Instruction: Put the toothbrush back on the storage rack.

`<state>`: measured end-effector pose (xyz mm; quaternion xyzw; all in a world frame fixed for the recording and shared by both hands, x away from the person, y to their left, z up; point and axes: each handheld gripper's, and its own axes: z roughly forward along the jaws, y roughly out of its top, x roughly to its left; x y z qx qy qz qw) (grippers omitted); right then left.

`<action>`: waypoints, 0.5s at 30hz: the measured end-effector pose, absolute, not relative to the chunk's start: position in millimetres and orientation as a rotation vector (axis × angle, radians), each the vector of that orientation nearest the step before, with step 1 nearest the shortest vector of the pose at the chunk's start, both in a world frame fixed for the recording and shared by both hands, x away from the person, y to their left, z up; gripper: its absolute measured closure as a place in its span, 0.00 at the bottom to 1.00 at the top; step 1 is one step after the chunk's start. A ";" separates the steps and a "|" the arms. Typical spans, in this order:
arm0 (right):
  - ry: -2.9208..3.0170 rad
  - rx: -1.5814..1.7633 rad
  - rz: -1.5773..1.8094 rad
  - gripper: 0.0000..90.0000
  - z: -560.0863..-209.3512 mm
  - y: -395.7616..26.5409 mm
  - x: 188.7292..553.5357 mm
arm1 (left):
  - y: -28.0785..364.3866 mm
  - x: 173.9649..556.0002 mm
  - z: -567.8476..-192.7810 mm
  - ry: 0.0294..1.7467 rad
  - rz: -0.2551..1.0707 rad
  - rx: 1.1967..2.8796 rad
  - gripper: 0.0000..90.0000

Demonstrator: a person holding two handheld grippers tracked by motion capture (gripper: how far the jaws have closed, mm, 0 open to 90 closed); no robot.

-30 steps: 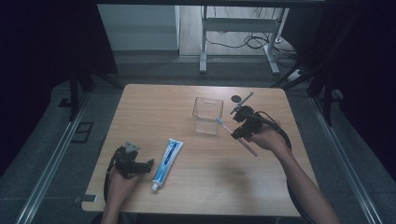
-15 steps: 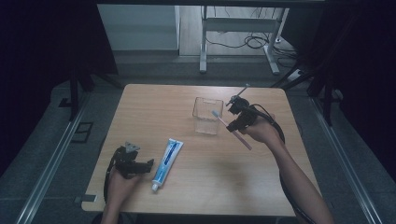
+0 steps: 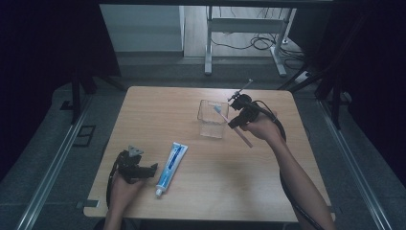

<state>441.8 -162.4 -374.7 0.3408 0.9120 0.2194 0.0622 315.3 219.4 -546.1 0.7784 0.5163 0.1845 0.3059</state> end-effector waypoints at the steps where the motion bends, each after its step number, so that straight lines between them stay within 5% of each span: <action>1: 2.753 1.033 0.667 0.87 -374.0 -161.2 443.2 | 219.5 315.4 -546.1 1.366 0.488 2.060 0.04; 15: 2.720 1.050 0.695 0.87 -372.5 -145.9 459.0 | 219.5 315.7 -546.1 1.363 0.488 2.062 0.04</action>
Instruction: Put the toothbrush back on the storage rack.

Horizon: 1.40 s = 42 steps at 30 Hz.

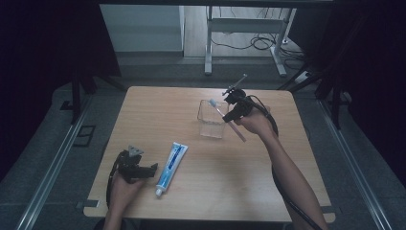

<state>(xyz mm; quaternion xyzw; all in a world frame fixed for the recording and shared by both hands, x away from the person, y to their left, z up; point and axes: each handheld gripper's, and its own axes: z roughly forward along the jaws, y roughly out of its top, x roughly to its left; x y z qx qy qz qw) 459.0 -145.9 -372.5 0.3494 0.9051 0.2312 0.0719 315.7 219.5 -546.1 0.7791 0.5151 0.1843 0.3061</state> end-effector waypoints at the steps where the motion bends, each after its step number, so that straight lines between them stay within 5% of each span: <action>1: 2.718 1.048 0.695 0.87 -372.2 -145.4 460.0 | 219.5 315.7 -546.1 1.363 0.488 2.062 0.04; 42: 2.555 1.041 0.954 0.87 -366.6 -112.3 507.0 | 219.6 316.6 -546.3 1.358 0.486 2.066 0.03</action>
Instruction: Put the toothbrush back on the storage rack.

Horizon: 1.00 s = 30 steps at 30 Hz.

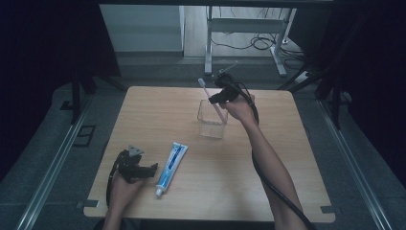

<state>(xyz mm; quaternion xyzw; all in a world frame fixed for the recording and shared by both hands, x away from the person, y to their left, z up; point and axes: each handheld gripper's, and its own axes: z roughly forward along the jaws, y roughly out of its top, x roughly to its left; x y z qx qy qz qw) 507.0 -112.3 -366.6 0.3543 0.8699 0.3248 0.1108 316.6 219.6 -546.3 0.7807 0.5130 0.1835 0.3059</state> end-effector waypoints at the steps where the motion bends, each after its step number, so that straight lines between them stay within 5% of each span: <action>1: 2.555 1.039 0.959 0.87 -366.3 -111.9 507.6 | 219.6 316.7 -546.3 1.358 0.485 2.066 0.03; 30: 2.498 0.992 1.020 0.87 -383.1 -102.2 513.2 | 219.7 316.8 -546.2 1.358 0.483 2.068 0.03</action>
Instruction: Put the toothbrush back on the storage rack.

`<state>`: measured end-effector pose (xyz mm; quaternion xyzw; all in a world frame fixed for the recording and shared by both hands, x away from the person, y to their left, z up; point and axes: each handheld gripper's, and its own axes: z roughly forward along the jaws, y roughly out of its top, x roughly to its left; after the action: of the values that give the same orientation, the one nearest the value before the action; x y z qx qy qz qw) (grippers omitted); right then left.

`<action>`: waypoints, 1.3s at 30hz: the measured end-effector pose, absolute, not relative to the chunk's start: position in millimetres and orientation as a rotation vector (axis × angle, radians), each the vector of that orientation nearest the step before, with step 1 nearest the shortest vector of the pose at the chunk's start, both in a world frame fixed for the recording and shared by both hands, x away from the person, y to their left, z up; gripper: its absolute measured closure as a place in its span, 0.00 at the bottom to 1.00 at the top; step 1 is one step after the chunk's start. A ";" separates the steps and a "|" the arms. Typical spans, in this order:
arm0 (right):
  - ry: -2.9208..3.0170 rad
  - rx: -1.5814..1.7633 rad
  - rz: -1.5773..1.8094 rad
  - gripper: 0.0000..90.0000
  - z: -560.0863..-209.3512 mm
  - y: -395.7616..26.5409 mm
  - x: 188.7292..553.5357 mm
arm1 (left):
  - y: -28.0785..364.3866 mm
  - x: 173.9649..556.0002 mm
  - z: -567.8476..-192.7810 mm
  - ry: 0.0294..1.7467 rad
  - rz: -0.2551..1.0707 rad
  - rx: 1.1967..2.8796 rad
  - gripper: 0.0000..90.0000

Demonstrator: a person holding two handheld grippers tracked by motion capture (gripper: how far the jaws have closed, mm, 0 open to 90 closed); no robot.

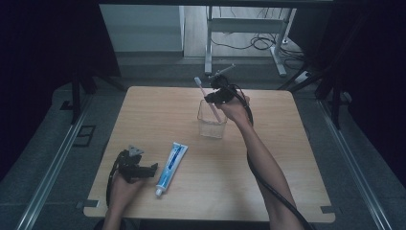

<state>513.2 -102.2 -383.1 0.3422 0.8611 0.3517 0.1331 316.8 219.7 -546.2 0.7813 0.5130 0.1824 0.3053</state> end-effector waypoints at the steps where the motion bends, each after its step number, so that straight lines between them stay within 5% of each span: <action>1: 2.499 0.993 1.020 0.87 -384.9 -102.3 513.2 | 219.7 316.8 -546.2 1.358 0.483 2.069 0.03; 39: 2.553 0.987 0.912 0.86 -448.6 -106.3 515.3 | 220.0 316.9 -546.1 1.355 0.484 2.074 0.03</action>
<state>515.3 -106.3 -448.6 0.3393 0.8776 0.3137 0.1280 316.9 220.0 -546.1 0.7827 0.5116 0.1825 0.3038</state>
